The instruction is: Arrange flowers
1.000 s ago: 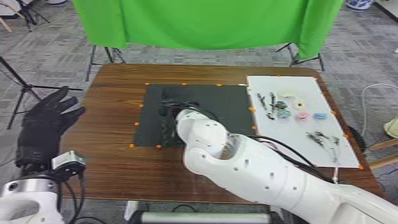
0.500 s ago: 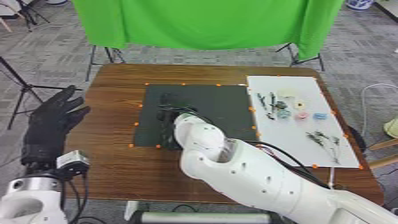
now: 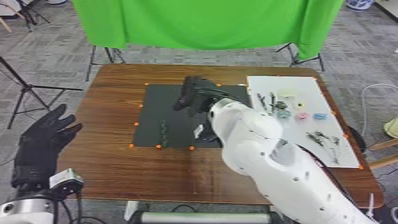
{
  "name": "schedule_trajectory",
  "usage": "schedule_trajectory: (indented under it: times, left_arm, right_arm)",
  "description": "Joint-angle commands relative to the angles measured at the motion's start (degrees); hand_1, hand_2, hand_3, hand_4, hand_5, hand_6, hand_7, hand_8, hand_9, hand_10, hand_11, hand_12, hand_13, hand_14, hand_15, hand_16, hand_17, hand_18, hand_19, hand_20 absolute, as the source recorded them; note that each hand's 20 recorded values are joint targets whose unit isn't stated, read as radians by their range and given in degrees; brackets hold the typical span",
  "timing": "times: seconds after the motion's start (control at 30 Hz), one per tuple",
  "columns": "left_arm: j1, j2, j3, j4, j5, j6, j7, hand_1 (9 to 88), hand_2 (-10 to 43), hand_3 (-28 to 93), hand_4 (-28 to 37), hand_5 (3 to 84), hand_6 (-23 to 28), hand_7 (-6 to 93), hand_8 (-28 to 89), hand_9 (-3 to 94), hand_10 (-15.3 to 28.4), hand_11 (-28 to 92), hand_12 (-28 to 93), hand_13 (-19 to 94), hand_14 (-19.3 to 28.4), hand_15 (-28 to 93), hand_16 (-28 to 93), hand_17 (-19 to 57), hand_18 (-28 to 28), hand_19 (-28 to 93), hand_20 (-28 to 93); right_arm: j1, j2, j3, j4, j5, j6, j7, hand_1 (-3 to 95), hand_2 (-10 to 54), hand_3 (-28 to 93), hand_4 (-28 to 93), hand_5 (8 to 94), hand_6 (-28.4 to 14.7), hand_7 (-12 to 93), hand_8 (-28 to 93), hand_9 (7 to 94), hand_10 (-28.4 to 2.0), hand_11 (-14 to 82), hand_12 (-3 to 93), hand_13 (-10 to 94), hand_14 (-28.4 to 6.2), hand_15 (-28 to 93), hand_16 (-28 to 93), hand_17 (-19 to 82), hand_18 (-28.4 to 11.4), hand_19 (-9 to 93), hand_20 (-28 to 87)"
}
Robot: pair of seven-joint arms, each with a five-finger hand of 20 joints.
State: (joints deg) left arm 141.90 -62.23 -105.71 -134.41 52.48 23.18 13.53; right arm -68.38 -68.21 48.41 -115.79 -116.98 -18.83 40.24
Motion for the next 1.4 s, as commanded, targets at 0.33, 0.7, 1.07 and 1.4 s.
schedule_trajectory:
  times: [0.33,0.7,1.07,1.4]
  left_arm:
    - [0.75,0.19,2.24,-1.09,-0.12,1.22,0.12,22.5,7.0,81,-25.2,35.0,8.5,15.2,-11,31.5,18.1,24,10,24,25.3,46,-8,-10.5,23.3,56,0]
    - [0.56,1.25,3.29,-1.34,-0.47,1.98,1.38,22.6,6.9,81,-25.5,34.9,8.3,15.6,-11,31.6,17.9,24,9,25,25.2,46,-8,-10.5,23.2,56,0]
    - [0.34,1.43,4.02,-0.95,-0.25,1.21,0.93,22.5,6.8,81,-25.6,34.9,8.3,15.7,-11,31.7,17.9,24,9,25,25.1,46,-8,-10.5,23.3,56,0]
    - [-0.1,1.18,3.9,-0.78,-0.08,0.9,0.53,22.7,6.8,81,-25.7,35.0,8.3,15.7,-11,31.7,17.9,24,9,25,25.1,46,-8,-10.5,23.3,56,0]
  right_arm:
    - [-32.12,23.6,28.41,-8.81,-0.72,5.95,11.87,26.6,-2.6,85,-26,59.8,-8.9,23,-15,59.9,-21.1,53.3,17.2,61,-14.4,81,11,24,-25.7,87,29]
    - [-41.56,26.86,39.12,-8.65,0.06,5.19,16.92,27.2,-3.4,83,-26,59.8,-10.4,19,-13,60.1,-21.6,53.9,16.4,63,-13.6,84,11,28,-26.5,92,27]
    - [-44.41,30.04,40.18,-6.45,0.52,7.17,19.82,29.7,-5.0,83,-26,62.8,-14.5,11,-9,58.0,-23.1,52.8,13.1,63,-13.1,84,10,29,-26.3,93,24]
    - [-42.57,31.16,36.86,-3.89,1.46,9.01,20.2,33.3,-5.1,83,-26,63.4,-22.4,8,-7,52.0,-26.4,45.9,7.5,60,-13.1,85,7,28,-24.7,93,21]
